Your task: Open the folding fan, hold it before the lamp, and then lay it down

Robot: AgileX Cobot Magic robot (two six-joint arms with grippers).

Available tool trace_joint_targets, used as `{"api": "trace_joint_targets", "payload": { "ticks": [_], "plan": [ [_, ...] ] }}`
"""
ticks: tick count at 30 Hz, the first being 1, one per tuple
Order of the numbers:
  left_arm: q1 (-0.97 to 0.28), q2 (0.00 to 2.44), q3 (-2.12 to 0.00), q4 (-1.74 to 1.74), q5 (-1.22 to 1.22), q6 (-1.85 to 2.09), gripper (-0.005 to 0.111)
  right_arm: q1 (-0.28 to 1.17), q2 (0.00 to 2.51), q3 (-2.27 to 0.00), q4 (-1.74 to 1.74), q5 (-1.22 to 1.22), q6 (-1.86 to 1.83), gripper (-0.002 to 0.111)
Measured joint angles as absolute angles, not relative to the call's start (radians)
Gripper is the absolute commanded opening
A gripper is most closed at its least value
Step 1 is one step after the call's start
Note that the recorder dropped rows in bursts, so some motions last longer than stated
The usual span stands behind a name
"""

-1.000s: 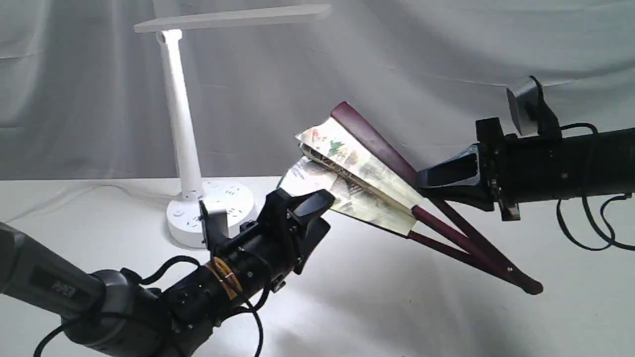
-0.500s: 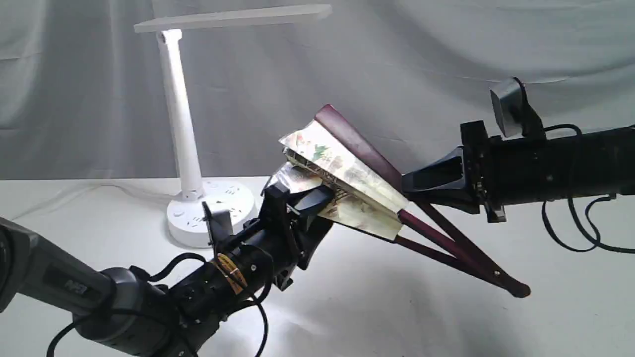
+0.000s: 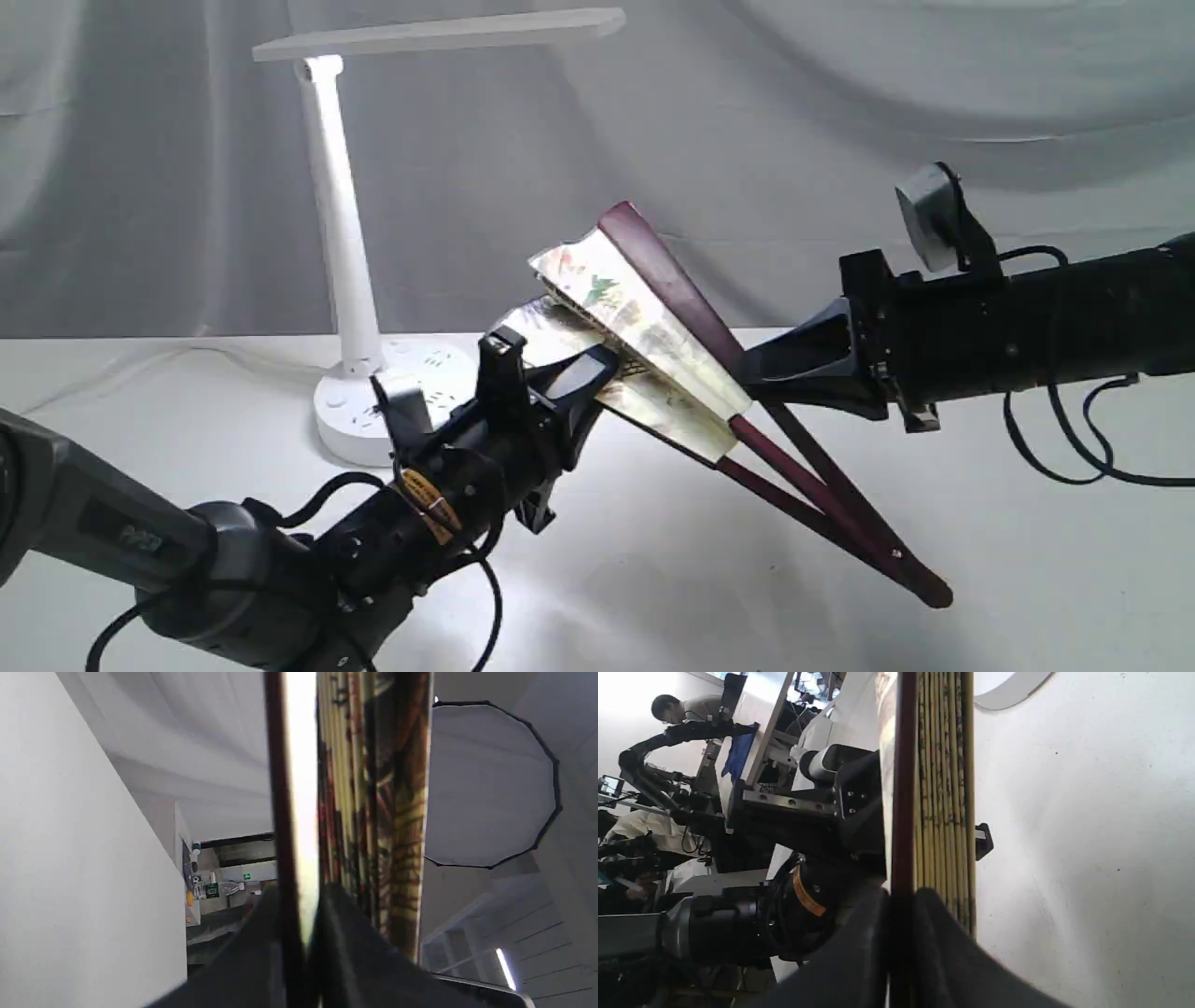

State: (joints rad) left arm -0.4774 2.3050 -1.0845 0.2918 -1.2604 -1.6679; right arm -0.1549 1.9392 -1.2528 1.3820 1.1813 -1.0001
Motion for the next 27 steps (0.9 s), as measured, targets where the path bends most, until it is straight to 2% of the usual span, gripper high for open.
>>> {"api": "trace_joint_targets", "payload": {
  "ticks": [5,11,14,27],
  "plan": [
    [-0.477,2.305,-1.085,0.306,-1.258,-1.738,0.0,-0.155,1.939,-1.253,1.382,1.183,-0.993,0.002],
    [-0.474,2.305,-1.085,0.346,-1.25,-1.798,0.0,-0.155,1.939,-1.253,1.37,1.187,-0.973,0.031],
    [-0.474,2.305,-1.085,0.384,-1.246,-1.813,0.0,-0.155,1.939,-1.253,1.366,1.191,-0.971,0.039],
    [-0.452,2.255,-1.085,0.645,-1.228,-1.817,0.0,-0.153,1.941,-1.253,1.362,1.165,-0.965,0.041]
  ]
}}
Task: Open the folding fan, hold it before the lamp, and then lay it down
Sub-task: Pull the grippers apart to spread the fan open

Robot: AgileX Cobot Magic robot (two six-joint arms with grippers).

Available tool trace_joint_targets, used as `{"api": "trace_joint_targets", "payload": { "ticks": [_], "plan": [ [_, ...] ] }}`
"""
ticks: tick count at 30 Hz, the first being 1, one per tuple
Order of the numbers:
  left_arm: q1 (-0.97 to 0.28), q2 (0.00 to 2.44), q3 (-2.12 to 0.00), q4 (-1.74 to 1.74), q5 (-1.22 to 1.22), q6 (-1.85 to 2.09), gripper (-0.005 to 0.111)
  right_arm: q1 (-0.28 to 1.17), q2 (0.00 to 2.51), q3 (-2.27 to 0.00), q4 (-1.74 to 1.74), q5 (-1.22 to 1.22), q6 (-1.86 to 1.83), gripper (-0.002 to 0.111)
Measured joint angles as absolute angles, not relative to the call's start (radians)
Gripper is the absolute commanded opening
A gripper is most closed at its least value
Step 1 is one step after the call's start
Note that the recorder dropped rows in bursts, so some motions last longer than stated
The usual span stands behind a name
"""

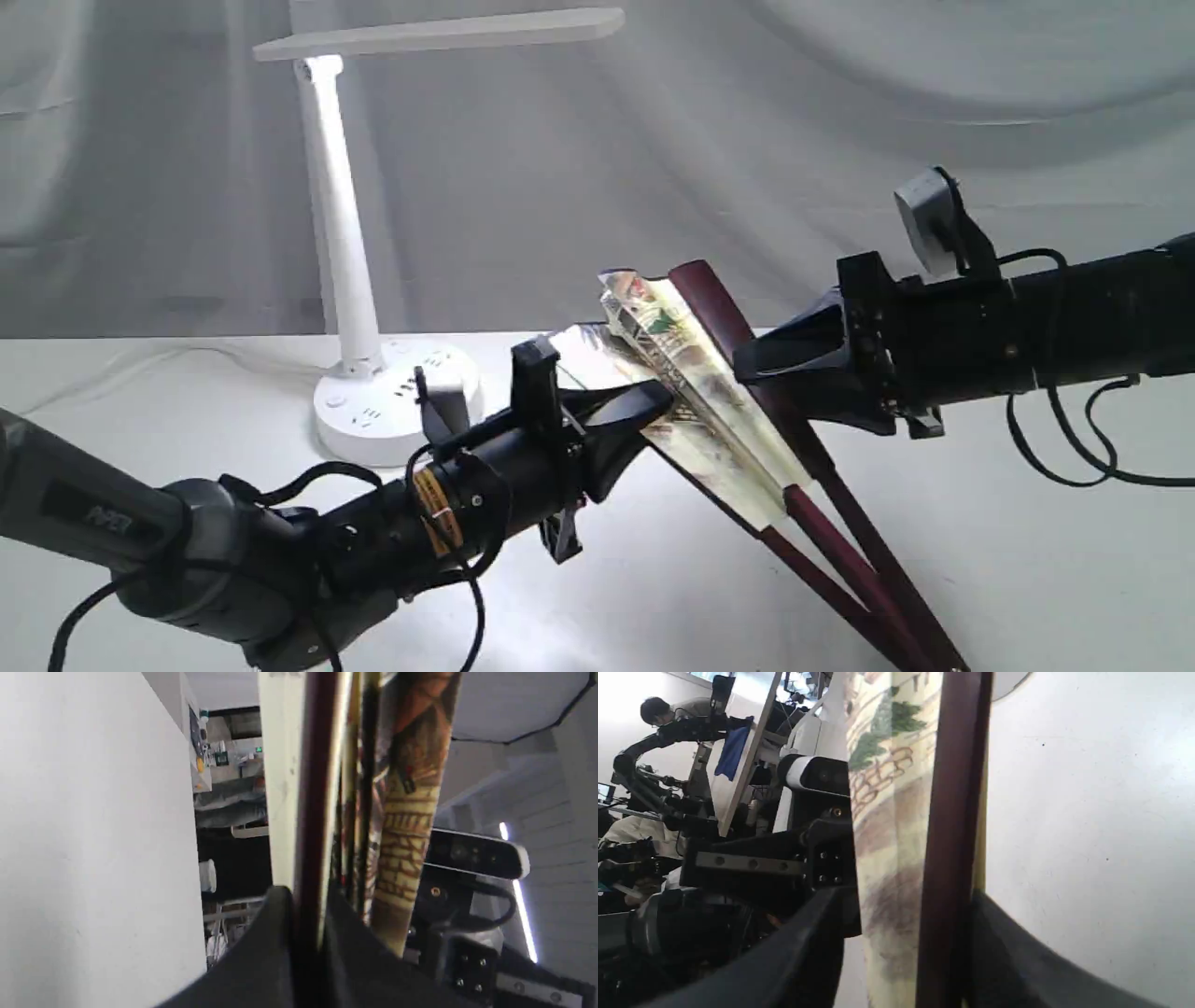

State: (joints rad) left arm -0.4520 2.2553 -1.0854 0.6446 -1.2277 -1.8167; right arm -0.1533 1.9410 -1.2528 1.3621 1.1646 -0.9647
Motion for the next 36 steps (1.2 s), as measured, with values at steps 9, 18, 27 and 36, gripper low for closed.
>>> {"api": "trace_joint_targets", "payload": {
  "ticks": [9,18,27,36],
  "plan": [
    [-0.412,2.253,-1.085,0.801,-1.216,-1.815,0.0,-0.151,2.019,-1.253,1.366,1.186,-0.965,0.039],
    [-0.395,2.253,-1.085,0.87,-1.212,-1.815,0.0,-0.151,2.051,-1.253,1.387,1.206,-0.993,0.039],
    [-0.363,2.253,-1.085,0.93,-1.216,-1.815,0.0,-0.151,2.053,-1.253,1.397,1.209,-1.015,0.017],
    [-0.362,2.253,-1.085,0.929,-1.223,-1.822,0.0,-0.151,2.058,-1.253,1.408,1.216,-1.027,0.0]
  ]
}}
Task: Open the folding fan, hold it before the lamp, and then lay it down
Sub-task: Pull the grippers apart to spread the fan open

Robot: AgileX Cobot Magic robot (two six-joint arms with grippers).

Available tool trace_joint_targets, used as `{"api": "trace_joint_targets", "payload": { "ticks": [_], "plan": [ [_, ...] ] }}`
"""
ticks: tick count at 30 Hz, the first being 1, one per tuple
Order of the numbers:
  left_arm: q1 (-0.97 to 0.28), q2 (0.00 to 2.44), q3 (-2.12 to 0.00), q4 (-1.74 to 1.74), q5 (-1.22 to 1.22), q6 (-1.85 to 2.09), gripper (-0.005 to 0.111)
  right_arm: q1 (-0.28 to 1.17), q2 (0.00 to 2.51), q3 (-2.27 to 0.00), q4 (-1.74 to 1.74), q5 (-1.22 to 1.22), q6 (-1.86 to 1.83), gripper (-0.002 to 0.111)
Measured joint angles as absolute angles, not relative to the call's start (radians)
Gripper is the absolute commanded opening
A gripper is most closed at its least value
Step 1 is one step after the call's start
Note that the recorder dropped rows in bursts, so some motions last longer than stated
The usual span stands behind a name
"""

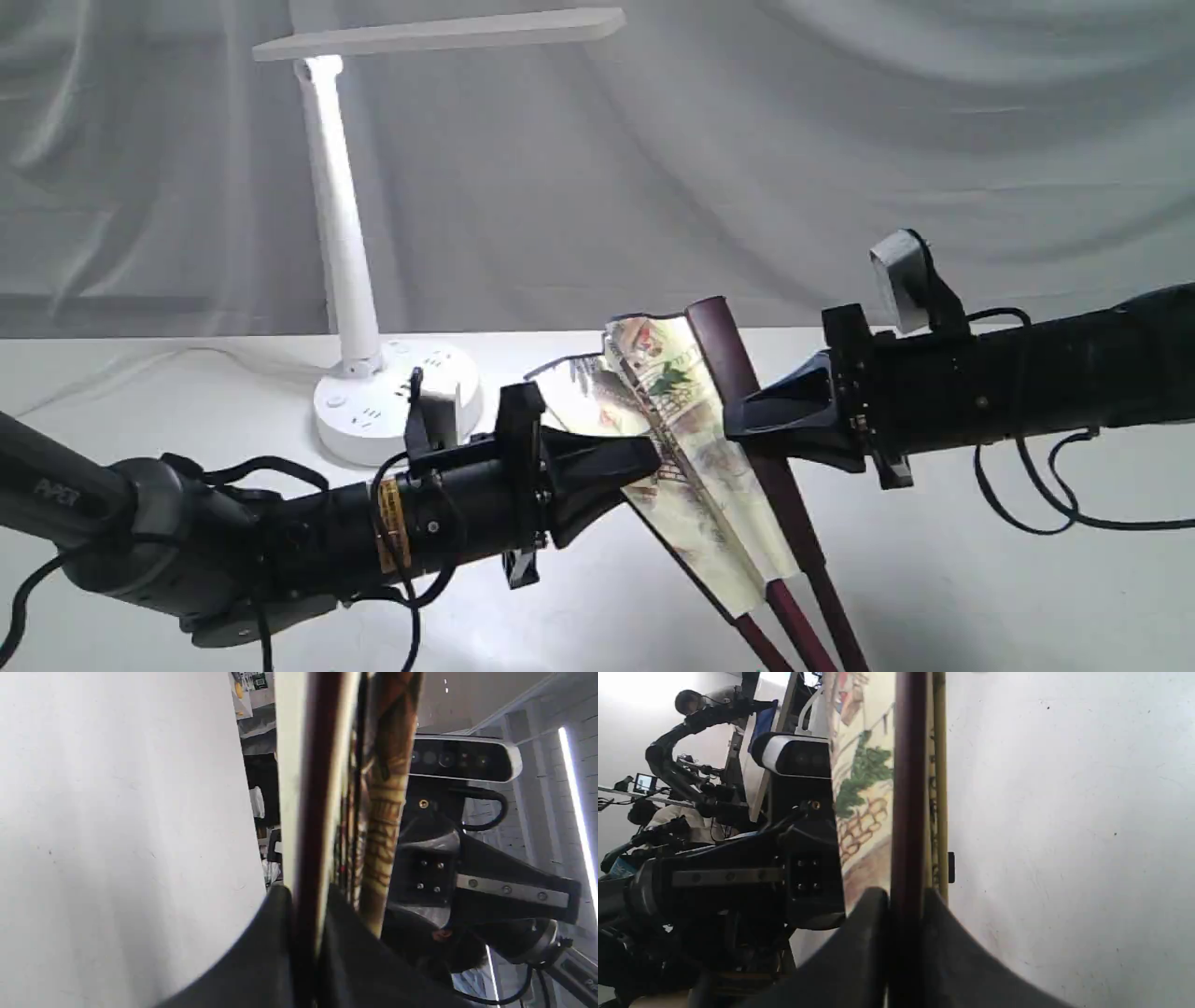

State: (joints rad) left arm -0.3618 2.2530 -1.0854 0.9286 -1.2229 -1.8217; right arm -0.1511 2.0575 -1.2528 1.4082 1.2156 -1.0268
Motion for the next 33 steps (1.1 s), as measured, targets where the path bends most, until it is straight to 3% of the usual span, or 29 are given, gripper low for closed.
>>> {"api": "trace_joint_targets", "payload": {
  "ticks": [19,33],
  "plan": [
    [-0.362,2.253,-1.085,0.827,-1.186,-1.822,0.0,-0.16,2.058,-1.253,1.449,1.09,-1.025,0.0],
    [-0.364,2.253,-1.085,0.744,-1.182,-1.824,0.0,-0.321,2.058,-1.253,1.456,1.085,-0.971,0.0]
  ]
}}
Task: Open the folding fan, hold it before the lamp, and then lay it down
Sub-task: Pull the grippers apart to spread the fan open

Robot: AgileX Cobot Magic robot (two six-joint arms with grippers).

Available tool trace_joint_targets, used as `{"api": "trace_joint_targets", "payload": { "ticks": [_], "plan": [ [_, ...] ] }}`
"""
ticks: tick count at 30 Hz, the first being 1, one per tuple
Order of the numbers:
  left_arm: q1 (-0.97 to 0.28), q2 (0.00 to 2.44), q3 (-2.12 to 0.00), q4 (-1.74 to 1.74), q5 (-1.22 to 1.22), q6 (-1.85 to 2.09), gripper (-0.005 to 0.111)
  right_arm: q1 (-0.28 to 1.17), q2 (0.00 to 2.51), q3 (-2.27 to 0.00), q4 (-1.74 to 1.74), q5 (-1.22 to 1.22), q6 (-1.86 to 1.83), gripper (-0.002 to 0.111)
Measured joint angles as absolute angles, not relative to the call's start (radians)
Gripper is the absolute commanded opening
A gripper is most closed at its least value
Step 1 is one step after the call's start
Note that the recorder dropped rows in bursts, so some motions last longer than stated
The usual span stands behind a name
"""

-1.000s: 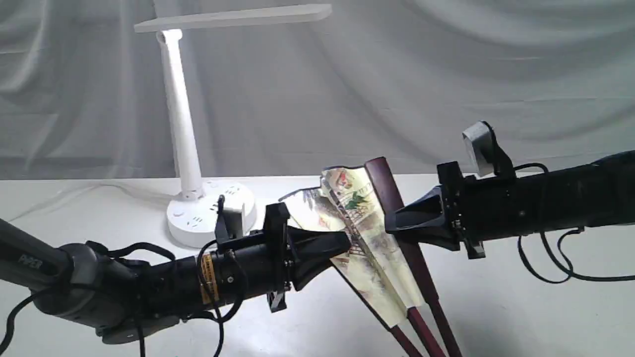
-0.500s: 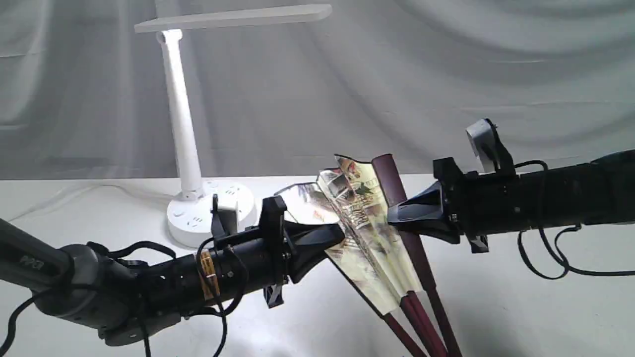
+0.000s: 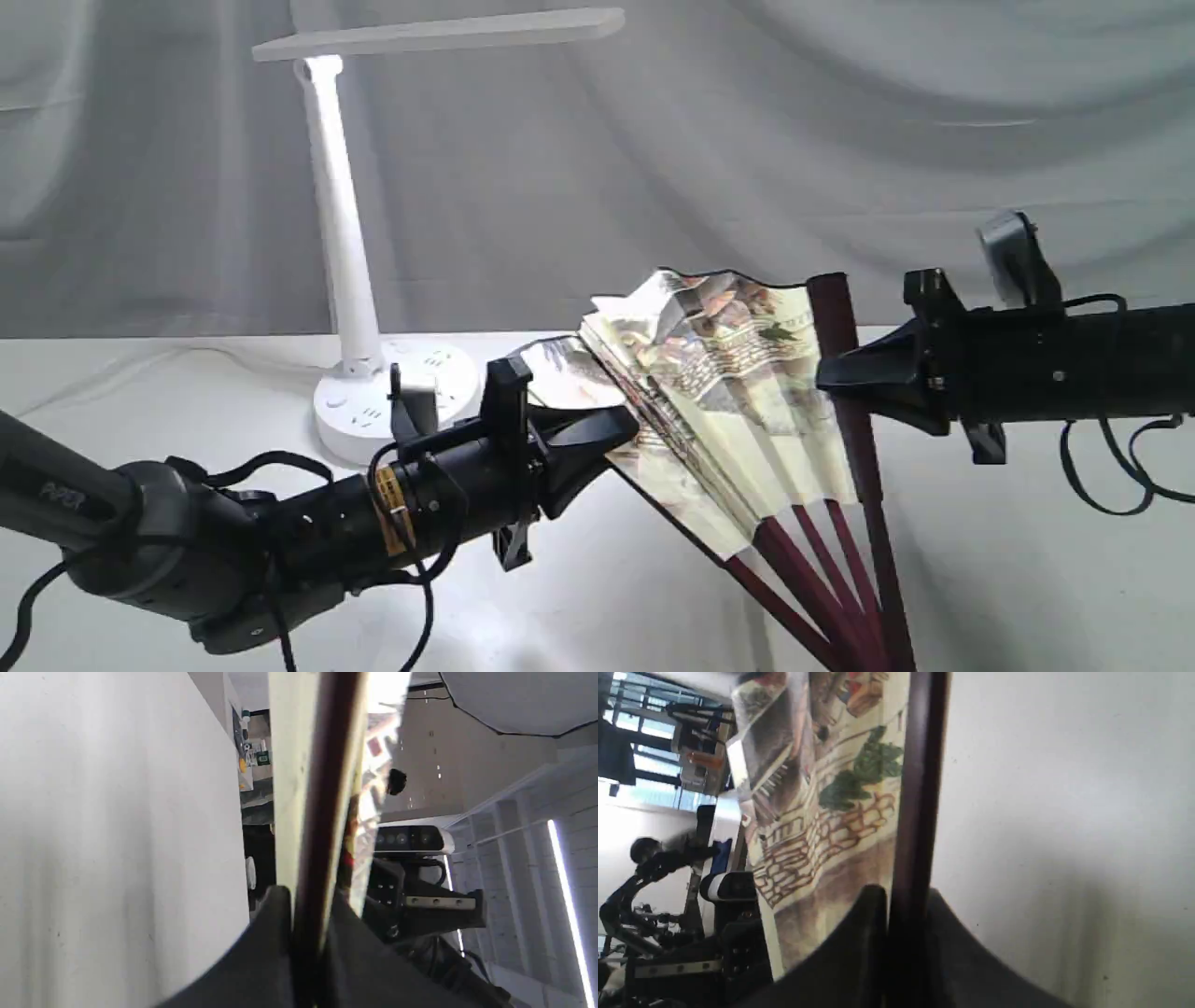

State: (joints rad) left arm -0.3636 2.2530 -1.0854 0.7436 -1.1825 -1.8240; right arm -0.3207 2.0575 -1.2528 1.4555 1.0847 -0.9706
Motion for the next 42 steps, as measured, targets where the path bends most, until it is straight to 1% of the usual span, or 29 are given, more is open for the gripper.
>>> {"api": "trace_joint_targets", "payload": {
  "ticks": [9,18,33,42],
  "plan": [
    [-0.369,2.255,-1.085,0.677,-1.182,-1.835,0.0,-0.44,2.058,-1.253,1.462,1.12,-0.936,0.0],
    [-0.375,2.255,-1.085,0.62,-1.181,-1.837,0.0,-0.561,2.058,-1.253,1.379,1.134,-0.854,0.0],
    [-0.485,2.255,-1.085,0.416,-1.167,-1.781,0.0,-0.715,2.058,-1.253,1.313,1.203,-0.792,0.0],
    [-0.505,2.255,-1.085,0.333,-1.156,-1.754,0.0,-0.788,2.058,-1.253,1.305,1.218,-0.782,0.0]
  ]
}}
